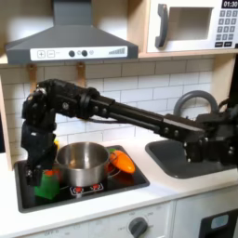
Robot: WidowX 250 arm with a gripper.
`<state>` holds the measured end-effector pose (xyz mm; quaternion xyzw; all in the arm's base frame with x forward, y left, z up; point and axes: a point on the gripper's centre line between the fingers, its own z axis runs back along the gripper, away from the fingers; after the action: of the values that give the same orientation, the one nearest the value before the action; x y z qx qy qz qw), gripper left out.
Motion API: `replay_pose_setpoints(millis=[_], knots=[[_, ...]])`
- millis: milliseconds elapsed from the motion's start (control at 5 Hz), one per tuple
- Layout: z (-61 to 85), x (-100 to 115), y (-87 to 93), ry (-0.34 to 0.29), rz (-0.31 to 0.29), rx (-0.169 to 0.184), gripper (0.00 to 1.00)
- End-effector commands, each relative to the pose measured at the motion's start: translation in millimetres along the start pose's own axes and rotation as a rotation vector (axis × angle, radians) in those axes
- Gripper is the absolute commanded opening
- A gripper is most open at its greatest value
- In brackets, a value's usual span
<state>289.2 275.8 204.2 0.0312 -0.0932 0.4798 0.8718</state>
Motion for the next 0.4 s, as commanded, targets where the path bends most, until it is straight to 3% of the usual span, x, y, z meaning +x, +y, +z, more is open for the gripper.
replay_pose_setpoints(millis=[0,200], knots=[[-9.4,-10.6,9.3,0.002,-0.024,0.005,1.00],[-10.7,-13.9,5.7,-0.006,-0.030,0.008,1.00]])
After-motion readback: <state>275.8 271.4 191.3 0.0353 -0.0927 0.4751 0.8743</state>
